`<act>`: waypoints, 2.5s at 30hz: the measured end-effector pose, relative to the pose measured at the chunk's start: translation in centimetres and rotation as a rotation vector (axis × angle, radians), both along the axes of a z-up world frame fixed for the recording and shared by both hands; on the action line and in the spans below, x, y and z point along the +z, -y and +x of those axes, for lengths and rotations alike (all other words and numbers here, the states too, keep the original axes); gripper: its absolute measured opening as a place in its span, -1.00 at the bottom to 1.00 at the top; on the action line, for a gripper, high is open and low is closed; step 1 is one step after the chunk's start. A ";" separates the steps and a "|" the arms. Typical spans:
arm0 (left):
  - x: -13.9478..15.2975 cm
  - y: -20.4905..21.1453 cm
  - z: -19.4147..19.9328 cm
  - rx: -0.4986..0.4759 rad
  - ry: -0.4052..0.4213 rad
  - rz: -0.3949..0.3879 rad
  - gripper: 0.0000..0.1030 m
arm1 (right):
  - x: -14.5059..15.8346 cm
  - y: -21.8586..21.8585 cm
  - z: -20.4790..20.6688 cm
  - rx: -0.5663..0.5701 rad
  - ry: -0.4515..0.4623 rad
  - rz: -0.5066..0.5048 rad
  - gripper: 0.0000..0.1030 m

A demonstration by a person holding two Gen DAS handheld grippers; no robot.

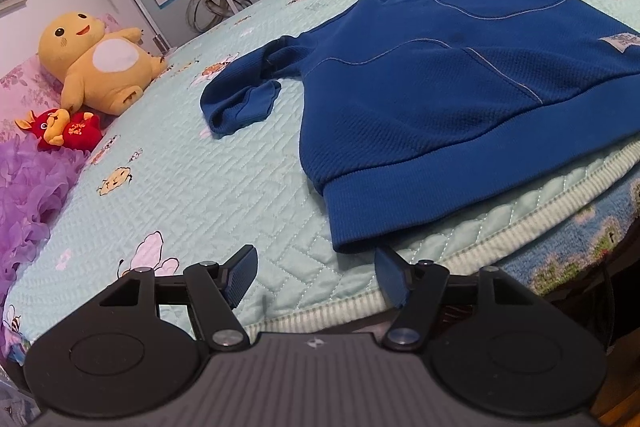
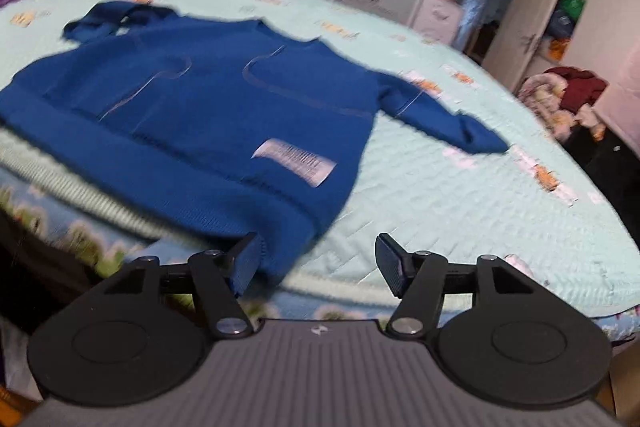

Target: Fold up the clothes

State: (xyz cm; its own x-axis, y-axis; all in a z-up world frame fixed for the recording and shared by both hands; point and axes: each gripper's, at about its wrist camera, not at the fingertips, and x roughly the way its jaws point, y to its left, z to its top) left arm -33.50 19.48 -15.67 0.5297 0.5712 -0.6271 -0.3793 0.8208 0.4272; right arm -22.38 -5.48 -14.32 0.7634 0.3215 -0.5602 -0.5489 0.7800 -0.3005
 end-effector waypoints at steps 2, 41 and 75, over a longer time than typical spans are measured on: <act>0.0 0.0 0.0 -0.001 -0.001 0.002 0.34 | 0.2 0.1 0.1 -0.025 0.052 -0.001 0.23; 0.3 -0.1 0.2 0.001 0.054 -0.003 0.37 | -0.7 -1.3 1.9 0.016 -0.026 0.112 0.41; -0.6 -1.1 3.2 -0.011 0.065 0.055 0.50 | -1.0 -0.8 3.6 -0.047 -0.083 0.191 0.43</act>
State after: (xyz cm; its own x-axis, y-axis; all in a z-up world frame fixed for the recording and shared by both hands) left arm -30.28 20.59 -16.25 0.5747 0.5976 -0.5592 -0.3986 0.8011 0.4465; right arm -18.77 -4.70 -15.35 0.7338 0.3931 -0.5541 -0.5275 0.8436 -0.1001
